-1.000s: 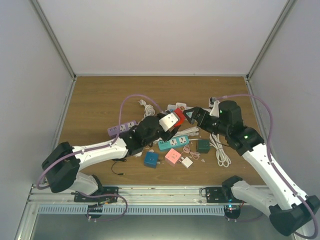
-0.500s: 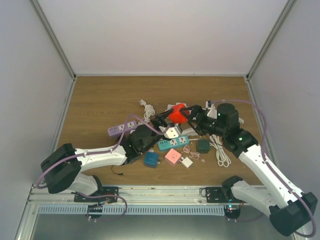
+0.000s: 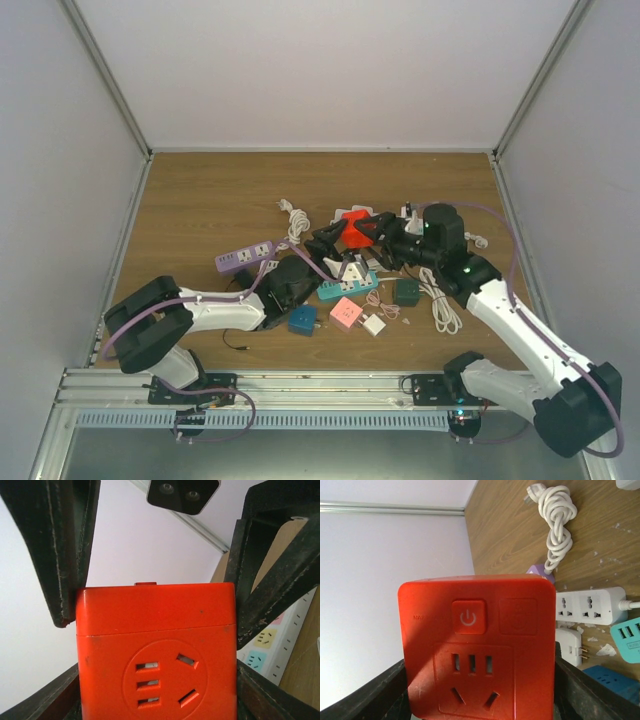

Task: Insert the plug

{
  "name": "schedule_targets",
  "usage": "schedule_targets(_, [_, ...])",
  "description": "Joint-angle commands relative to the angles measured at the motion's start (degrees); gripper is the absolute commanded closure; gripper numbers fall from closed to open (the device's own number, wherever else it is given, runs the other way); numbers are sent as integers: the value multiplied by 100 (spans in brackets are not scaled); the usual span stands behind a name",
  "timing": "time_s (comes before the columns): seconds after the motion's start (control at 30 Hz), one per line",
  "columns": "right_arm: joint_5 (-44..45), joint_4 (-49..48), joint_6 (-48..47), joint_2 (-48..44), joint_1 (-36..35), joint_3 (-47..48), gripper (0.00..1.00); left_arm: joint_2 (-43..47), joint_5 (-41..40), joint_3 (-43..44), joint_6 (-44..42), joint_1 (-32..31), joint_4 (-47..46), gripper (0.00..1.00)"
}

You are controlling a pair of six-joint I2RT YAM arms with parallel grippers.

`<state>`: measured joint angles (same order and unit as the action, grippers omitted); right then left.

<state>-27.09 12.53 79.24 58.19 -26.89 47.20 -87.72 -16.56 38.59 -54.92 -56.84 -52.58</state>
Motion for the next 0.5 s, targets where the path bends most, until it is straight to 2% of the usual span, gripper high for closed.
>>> schedule_targets(0.0, [22,79,-120,180,20,110,31,-46,-58,9,-63,16,-973,59])
schedule_targets(0.17, [39,241,-588,474,21,321,35,31,3,94,-35,17,-648,51])
schedule_targets(0.37, [509,467,-1063,623,24,518,44,181,-27,137,-3,15,-249,45])
schedule_targets(0.43, [592,447,-1175,631,26,546,47,190,-83,175,53,16,-145,37])
schedule_targets(0.47, [592,414,-1251,628,22,565,48,217,-122,228,152,18,-6,29])
